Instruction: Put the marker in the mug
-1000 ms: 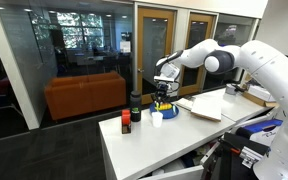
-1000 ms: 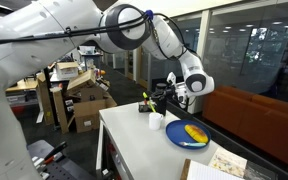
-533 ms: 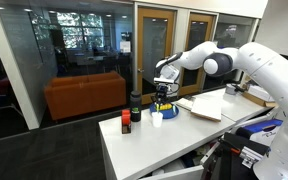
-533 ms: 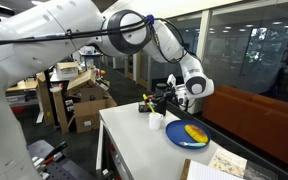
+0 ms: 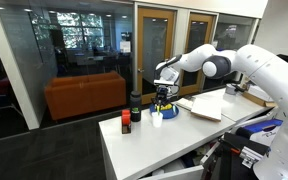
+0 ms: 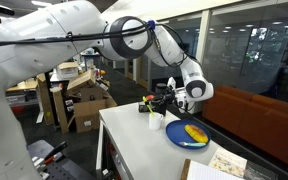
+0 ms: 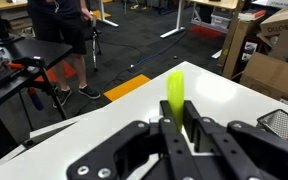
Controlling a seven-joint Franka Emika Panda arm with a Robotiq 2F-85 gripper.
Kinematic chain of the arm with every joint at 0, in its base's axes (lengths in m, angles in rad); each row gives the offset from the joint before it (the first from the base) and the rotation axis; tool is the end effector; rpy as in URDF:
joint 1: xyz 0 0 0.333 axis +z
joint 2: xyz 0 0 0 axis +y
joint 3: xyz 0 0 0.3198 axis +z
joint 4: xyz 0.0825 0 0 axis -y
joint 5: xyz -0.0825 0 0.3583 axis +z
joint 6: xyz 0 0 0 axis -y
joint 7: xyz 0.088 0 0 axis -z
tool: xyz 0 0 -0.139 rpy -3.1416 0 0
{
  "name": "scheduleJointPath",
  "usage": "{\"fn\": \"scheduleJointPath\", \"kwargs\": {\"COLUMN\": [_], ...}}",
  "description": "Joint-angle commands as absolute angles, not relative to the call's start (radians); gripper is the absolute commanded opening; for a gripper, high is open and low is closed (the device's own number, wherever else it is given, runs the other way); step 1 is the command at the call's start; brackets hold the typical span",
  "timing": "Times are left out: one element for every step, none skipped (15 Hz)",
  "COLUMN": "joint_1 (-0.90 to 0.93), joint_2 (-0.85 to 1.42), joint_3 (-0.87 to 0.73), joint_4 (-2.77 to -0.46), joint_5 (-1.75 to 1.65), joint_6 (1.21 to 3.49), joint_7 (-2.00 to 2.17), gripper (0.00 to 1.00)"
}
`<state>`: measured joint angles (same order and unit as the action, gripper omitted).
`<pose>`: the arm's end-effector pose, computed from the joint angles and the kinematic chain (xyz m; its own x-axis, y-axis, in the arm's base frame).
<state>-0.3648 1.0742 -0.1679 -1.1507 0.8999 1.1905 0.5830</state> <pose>0.6018 -0.1756 0.1491 0.1143 -0.3208 -0.9402 -0.9512 -0.3084 -0.0104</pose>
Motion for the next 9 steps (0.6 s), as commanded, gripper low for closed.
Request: {"fn": "scheduleJointPath", "kwargs": {"joint_1": [-0.383, -0.382, -0.382, -0.382, -0.382, -0.382, -0.383, -0.383, -0.383], "joint_2": [1.113, 1.119, 1.123, 1.126, 1.130, 1.133, 1.138, 1.141, 1.142], "joint_3": [-0.156, -0.156, -0.156, -0.156, -0.157, -0.157, -0.157, -0.156, -0.157], "joint_4": [-1.089, -1.085, -1.084, -1.083, -1.082, -1.079, -1.076, -1.075, -1.075], "joint_5": [0.901, 0.899, 0.899, 0.898, 0.897, 0.896, 0.896, 0.896, 0.895], "joint_6": [1.144, 1.144, 1.143, 1.143, 1.143, 1.141, 1.141, 1.140, 1.140], "joint_7": [0.614, 0.615, 0.614, 0.614, 0.613, 0.613, 0.612, 0.611, 0.610], "gripper": [0.04, 0.04, 0.04, 0.04, 0.04, 0.04, 0.04, 0.04, 0.04]}}
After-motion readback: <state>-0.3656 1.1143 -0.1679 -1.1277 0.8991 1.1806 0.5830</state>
